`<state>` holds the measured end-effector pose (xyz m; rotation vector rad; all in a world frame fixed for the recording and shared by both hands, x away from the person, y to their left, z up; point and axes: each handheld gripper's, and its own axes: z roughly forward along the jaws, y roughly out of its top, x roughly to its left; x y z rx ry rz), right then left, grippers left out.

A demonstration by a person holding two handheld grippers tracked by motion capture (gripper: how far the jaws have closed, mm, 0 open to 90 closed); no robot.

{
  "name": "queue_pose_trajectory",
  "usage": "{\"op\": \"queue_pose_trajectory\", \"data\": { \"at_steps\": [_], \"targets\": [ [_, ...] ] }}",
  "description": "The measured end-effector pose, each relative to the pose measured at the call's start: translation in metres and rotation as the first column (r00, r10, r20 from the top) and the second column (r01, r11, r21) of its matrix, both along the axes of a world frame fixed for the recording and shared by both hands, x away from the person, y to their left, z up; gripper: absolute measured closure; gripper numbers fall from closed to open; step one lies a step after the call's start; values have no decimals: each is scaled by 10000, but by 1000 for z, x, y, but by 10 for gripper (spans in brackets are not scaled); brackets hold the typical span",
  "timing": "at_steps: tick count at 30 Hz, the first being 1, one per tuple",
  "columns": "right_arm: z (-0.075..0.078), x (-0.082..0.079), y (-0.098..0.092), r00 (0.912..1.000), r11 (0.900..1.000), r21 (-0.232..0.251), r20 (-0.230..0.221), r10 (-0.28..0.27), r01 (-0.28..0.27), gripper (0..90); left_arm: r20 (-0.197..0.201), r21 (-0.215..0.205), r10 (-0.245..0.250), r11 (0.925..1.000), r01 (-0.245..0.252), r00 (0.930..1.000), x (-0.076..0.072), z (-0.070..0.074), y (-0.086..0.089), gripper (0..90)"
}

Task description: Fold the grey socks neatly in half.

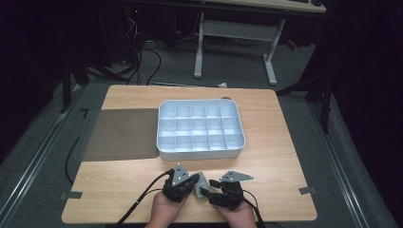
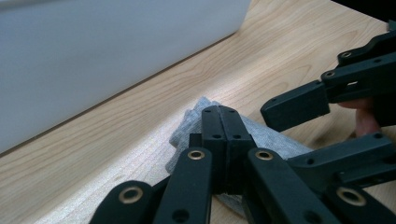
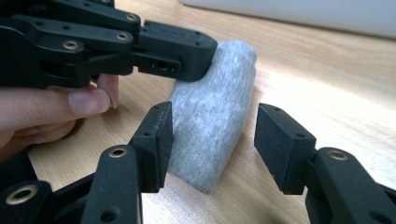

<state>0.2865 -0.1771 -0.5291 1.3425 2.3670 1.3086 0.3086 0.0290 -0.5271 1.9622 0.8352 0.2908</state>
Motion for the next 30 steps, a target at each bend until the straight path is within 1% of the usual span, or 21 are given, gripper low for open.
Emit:
{"op": "queue_pose_trajectory", "data": {
  "at_steps": [3, 5, 15, 21, 23, 26, 29, 30],
  "targets": [
    [-2, 2, 0, 9995, 9998, 172, -320, 26, -21, 485, -22, -59, -7, 10000, 6, 10000, 0, 0, 2, 900],
    [-3, 3, 1, 9993, 9998, 185, -352, 99, -92, 489, -35, -102, 27, 9999, -28, 10000, -1, -1, 4, 900],
    [-3, 4, 7, 9976, 9990, 248, -567, 392, -379, 529, -154, 26, 146, 9999, -145, 9998, -3, -1, 13, 900],
    [-2, 5, 13, 9963, 9982, 145, -621, 597, -589, 540, -161, 194, 217, 9996, -213, 9996, -5, -2, 19, 900],
    [-2, 5, 15, 9959, 9980, 91, -651, 632, -628, 544, -162, 192, 229, 9996, -226, 9996, -5, -3, 20, 900],
    [-1, 5, 16, 9952, 9975, 18, -686, 700, -700, 555, -166, 317, 215, 9993, -210, 9996, -5, -2, 22, 900],
    [1, 6, 19, 9942, 9968, -175, -747, 770, -785, 564, -191, 413, 185, 9990, -177, 9996, -6, -2, 24, 900],
    [2, 6, 20, 9940, 9965, -231, -764, 789, -808, 569, -209, 562, 132, 9983, -120, 9997, -7, -1, 26, 900]
  ]
}}
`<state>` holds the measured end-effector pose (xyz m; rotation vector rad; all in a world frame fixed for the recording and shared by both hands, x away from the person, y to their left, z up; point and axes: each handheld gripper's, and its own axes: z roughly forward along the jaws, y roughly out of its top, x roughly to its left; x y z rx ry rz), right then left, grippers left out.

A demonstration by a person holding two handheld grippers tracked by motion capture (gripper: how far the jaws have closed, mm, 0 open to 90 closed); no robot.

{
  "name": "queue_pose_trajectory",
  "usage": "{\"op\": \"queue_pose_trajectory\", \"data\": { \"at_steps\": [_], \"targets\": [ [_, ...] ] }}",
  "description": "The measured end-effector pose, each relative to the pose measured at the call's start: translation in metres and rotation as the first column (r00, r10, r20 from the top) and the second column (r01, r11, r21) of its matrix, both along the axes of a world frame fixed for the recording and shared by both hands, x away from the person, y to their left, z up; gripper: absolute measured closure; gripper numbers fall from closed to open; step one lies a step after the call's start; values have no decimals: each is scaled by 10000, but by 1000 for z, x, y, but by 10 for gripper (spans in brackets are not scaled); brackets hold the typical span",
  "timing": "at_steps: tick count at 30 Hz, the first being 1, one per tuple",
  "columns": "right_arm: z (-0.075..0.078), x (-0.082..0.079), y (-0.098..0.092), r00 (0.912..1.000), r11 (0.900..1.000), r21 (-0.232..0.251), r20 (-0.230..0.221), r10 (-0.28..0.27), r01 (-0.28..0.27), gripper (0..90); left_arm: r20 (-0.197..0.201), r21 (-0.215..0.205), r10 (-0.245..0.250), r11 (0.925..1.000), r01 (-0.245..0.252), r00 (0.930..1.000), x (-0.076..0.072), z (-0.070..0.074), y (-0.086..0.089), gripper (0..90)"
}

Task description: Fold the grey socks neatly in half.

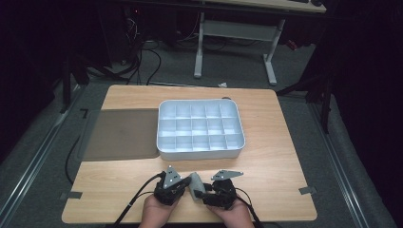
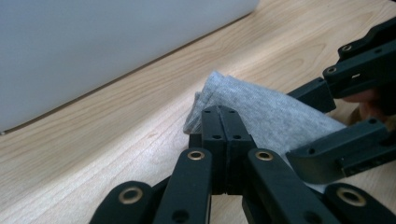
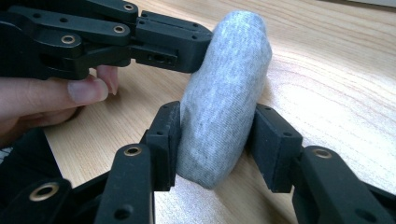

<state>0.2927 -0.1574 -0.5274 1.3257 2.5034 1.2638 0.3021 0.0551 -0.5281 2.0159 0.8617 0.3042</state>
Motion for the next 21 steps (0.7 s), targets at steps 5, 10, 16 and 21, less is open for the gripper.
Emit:
{"op": "queue_pose_trajectory", "data": {
  "at_steps": [5, 10, 16, 21],
  "targets": [
    [1, 0, 4, 9998, 9996, -199, 4, 177, -177, 601, 202, 162, 161, 9997, -164, 9997, -3, 9, 16, 844],
    [6, 2, 10, 9990, 9954, -849, 2, 443, -442, 621, 671, 208, 798, 9965, -814, 9945, -8, 4, 51, 795],
    [12, 2, 17, 9946, 9816, -1679, 333, 979, -910, 642, 1402, 629, 1367, 9872, -1466, 9806, -6, 4, 64, 686],
    [15, 4, 20, 9909, 9707, -2066, 297, 1314, -1225, 661, 1210, 666, 1455, 9858, -1543, 9819, -2, 1, 67, 637]
  ]
}}
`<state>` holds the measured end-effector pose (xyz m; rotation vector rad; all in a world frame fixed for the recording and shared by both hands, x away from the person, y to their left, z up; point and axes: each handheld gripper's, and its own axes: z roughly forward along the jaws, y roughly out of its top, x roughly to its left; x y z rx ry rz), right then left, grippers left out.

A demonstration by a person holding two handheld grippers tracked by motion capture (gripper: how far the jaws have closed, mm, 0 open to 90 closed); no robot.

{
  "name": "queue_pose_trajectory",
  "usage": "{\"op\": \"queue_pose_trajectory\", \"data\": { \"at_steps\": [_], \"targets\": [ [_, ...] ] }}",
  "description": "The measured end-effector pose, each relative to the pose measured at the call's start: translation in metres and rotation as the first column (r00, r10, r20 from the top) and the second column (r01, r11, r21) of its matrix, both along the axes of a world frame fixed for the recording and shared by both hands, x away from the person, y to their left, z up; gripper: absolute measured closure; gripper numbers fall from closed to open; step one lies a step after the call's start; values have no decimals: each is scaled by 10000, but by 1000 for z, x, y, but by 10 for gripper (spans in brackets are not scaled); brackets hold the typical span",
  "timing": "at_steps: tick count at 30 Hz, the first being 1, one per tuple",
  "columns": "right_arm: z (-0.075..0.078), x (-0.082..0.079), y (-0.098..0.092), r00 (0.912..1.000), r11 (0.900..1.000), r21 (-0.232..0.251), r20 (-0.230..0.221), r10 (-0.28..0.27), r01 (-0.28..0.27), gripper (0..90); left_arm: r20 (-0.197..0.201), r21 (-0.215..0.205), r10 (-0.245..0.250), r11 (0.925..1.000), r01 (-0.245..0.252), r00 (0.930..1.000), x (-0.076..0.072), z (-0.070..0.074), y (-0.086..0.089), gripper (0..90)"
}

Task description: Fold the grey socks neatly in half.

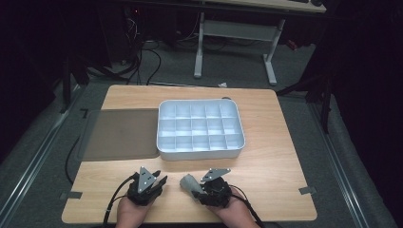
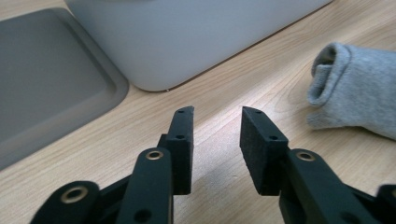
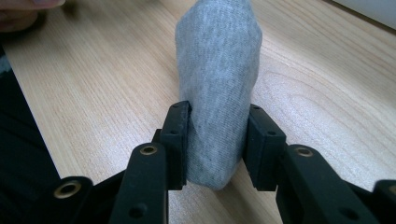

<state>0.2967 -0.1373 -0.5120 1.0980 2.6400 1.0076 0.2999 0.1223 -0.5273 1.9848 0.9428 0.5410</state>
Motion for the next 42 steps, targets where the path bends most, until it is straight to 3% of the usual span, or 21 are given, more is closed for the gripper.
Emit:
{"op": "queue_pose_trajectory", "data": {
  "at_steps": [2, 5, 13, 15, 21, 29, 37, 42],
  "targets": [
    [1, 1, 1, 10000, 9999, -149, -39, 74, -75, 663, -12, -65, 22, 10000, -22, 10000, 0, 0, 1, 615],
    [3, 3, 2, 9997, 9994, -297, -170, 184, -189, 663, -292, -546, -25, 9985, 9, 9996, -6, 1, 11, 610],
    [6, 6, 5, 9985, 9963, -732, -346, 415, -439, 670, -317, -832, 87, 9965, -113, 9995, -15, 3, 25, 576],
    [7, 8, 5, 9976, 9966, -718, -586, 367, -409, 673, -264, -750, -4, 9972, -16, 9997, -18, 3, 24, 575],
    [10, 10, 9, 9970, 9932, -995, -545, 554, -606, 685, -350, -693, -107, 9976, 83, 9993, -18, 1, 22, 564],
    [13, 12, 6, 9957, 9943, -883, -756, 540, -606, 701, -330, -707, -78, 9975, 55, 9994, -17, 1, 23, 540],
    [25, 14, -4, 9981, 9946, -893, -370, 496, -527, 703, -294, -715, 25, 9974, -46, 9996, -16, -1, 26, 536],
    [29, 16, -15, 9987, 9952, -902, -358, 359, -390, 702, -193, -574, -45, 9983, 34, 9998, -15, -1, 26, 560]
  ]
}}
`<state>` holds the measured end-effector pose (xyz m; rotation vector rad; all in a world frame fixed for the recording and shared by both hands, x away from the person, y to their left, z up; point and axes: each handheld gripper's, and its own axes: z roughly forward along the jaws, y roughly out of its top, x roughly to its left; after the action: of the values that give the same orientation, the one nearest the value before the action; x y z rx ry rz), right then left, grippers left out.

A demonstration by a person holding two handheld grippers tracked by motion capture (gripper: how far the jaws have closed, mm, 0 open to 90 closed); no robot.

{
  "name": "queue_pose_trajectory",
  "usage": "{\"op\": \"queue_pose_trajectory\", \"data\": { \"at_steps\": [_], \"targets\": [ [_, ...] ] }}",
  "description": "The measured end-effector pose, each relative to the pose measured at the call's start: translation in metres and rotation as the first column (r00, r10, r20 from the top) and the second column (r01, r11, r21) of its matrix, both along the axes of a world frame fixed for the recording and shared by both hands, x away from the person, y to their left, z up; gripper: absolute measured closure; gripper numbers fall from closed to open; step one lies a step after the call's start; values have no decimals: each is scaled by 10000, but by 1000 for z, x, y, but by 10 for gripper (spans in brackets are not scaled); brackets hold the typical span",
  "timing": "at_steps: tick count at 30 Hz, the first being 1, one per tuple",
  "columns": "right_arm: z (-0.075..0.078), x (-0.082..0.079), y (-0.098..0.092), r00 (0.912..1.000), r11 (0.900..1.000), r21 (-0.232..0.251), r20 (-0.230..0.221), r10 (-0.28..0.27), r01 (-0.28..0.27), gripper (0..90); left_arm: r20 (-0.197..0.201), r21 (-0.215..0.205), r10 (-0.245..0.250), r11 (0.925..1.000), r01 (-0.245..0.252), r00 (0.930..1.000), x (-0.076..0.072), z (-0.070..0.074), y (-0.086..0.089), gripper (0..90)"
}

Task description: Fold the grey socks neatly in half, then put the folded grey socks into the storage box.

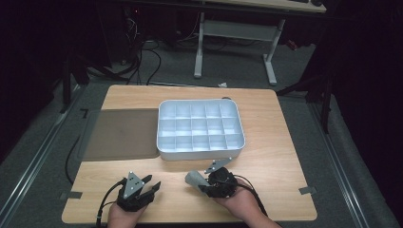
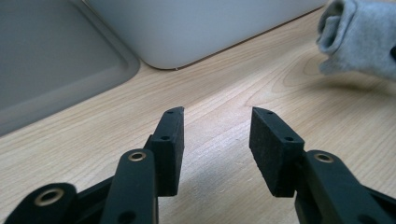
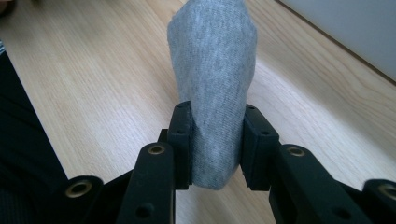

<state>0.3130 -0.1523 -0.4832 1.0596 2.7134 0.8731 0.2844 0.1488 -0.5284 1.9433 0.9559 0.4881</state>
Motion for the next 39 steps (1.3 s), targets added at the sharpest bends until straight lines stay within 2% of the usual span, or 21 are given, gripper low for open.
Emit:
{"op": "queue_pose_trajectory", "data": {
  "at_steps": [9, 12, 22, 27, 30, 35, 39],
  "targets": [
    [2, 3, -21, 9992, 9993, 39, 102, -383, 383, 702, 146, 126, -83, 9999, 81, 9999, -1, 0, -2, 553],
    [3, 4, -30, 9980, 9980, 109, 88, -625, 624, 702, 229, 228, 21, 9997, -26, 9997, -1, 0, -5, 517],
    [5, 3, -62, 9919, 9919, 25, 80, -1269, 1269, 702, 70, 215, 16, 9998, -17, 10000, -1, 1, -7, 465],
    [8, 4, -81, 9867, 9867, 125, 91, -1624, 1623, 702, 17, 129, -209, 9997, 209, 9998, -1, 2, -9, 446],
    [10, 5, -87, 9856, 9856, 126, 91, -1689, 1688, 701, 41, 201, -247, 9995, 246, 9997, -2, 2, -10, 431],
    [11, 3, -98, 9845, 9845, -138, 206, -1744, 1747, 702, 19, 173, -197, 9997, 197, 9998, -3, 1, -11, 416],
    [13, 1, -104, 9830, 9831, -80, 179, -1827, 1829, 702, 35, 171, -273, 9995, 272, 9996, -2, 2, -13, 409]
  ]
}}
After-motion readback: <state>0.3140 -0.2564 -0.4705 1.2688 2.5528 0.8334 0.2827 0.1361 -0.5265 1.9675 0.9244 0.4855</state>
